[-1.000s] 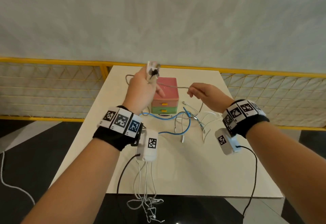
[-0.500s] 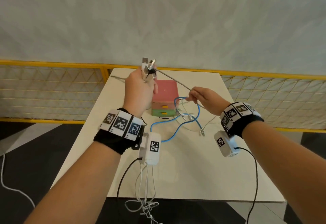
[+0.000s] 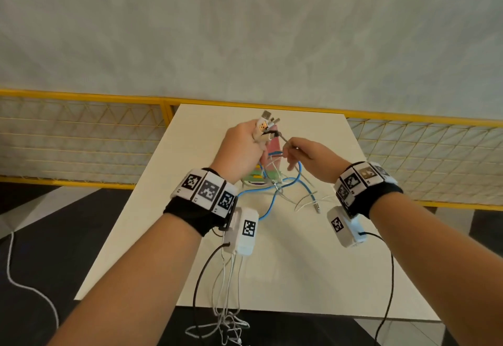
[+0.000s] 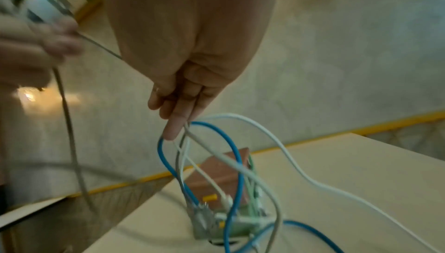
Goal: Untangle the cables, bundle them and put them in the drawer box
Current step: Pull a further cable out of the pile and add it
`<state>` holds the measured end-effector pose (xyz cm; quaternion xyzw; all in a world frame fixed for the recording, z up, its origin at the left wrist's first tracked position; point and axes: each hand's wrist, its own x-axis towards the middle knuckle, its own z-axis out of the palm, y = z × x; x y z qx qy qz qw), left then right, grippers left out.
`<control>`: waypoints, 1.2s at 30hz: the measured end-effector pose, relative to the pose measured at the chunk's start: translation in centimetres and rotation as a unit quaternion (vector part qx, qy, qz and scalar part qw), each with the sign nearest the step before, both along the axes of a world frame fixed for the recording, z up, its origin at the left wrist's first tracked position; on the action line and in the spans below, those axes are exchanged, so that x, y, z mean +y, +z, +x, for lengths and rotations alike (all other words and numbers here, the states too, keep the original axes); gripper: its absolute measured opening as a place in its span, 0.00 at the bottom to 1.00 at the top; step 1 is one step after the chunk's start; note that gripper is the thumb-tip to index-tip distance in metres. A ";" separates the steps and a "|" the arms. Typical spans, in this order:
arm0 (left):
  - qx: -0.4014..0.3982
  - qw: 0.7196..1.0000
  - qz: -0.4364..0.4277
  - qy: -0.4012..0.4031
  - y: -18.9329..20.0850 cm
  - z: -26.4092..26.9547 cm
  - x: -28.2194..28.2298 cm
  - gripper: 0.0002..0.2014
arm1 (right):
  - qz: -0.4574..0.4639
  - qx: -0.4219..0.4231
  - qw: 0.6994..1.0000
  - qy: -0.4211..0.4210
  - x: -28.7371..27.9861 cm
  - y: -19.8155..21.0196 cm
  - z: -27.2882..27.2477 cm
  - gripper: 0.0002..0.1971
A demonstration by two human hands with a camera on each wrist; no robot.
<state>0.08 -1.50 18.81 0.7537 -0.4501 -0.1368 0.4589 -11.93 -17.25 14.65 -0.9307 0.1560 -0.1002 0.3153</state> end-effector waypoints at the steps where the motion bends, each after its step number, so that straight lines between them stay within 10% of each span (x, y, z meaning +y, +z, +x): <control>1: 0.008 1.000 -0.020 0.005 0.4 0.0 0.2 0.18 | 0.010 0.005 1.000 -0.009 -0.1 -0.6 0.0 0.12; 20: 0.058 0.982 -0.168 0.062 1.2 2.3 0.9 0.17 | 0.100 -0.040 0.977 -0.182 -2.5 -4.3 2.1 0.09; 26: 0.103 0.960 -0.246 0.083 3.0 2.6 1.3 0.12 | 0.026 0.139 0.977 -0.158 -2.9 -5.9 1.3 0.10; 29: 0.081 0.977 -0.192 0.053 2.8 2.8 1.2 0.10 | 0.019 0.071 0.978 -0.195 -2.9 -5.1 1.1 0.11; 33: 0.052 0.991 -0.121 -0.002 2.2 2.1 1.2 0.12 | -0.026 -0.053 0.984 -0.167 -1.2 -1.4 1.5 0.36; 36: 0.022 0.993 -0.086 -0.072 2.4 1.2 1.6 0.18 | -0.014 -0.174 0.979 -0.107 1.8 3.2 1.4 0.28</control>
